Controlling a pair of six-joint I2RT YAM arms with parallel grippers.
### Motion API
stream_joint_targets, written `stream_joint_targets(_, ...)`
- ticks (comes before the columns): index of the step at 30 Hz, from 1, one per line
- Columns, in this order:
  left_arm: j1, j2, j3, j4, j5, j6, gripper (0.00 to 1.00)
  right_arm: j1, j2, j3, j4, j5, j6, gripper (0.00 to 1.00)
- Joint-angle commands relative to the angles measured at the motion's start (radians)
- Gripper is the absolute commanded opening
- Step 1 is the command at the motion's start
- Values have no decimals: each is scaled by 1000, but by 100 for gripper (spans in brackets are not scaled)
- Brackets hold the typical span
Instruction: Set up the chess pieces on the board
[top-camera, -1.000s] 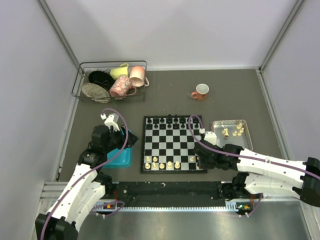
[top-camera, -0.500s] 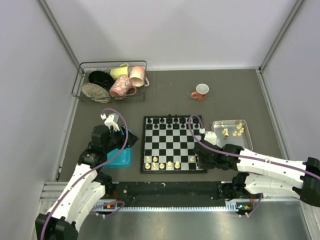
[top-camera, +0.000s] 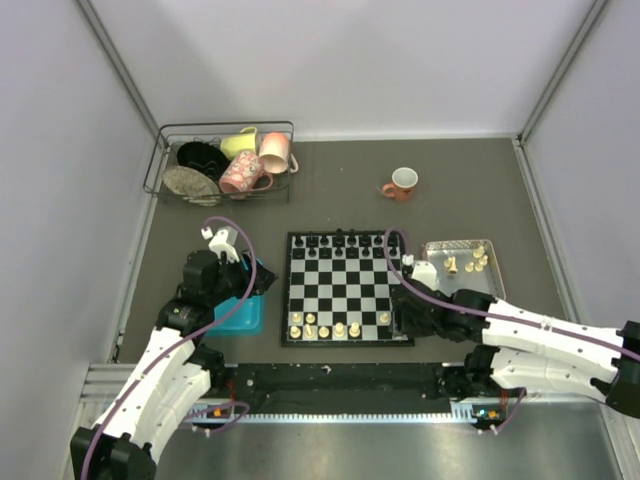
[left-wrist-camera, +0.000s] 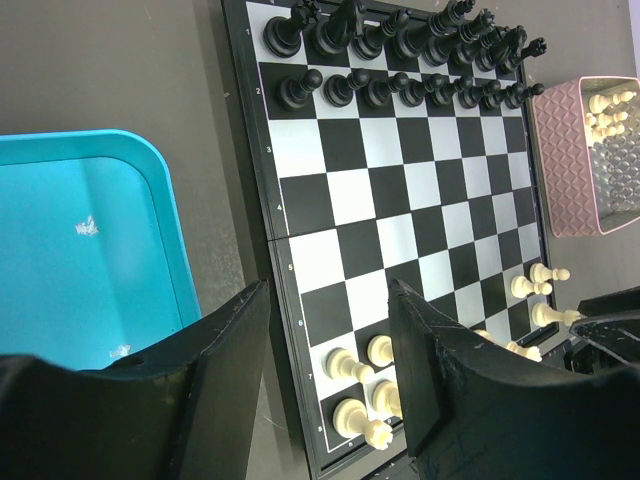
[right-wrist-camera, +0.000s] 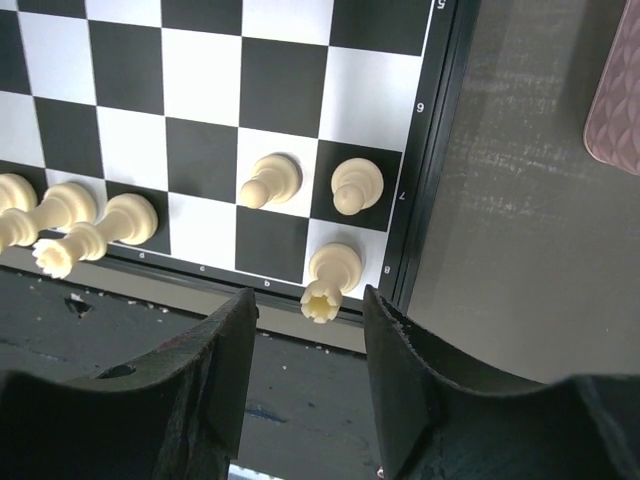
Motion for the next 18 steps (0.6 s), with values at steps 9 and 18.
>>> stream_joint_targets(9,5,-17,5,29,3,9,56,-502,-43,230,-14,-79,-280,48)
stream_joint_targets(18,5,-16,0,35,8,9,56,-1047,74,181,132,-243,-429,47)
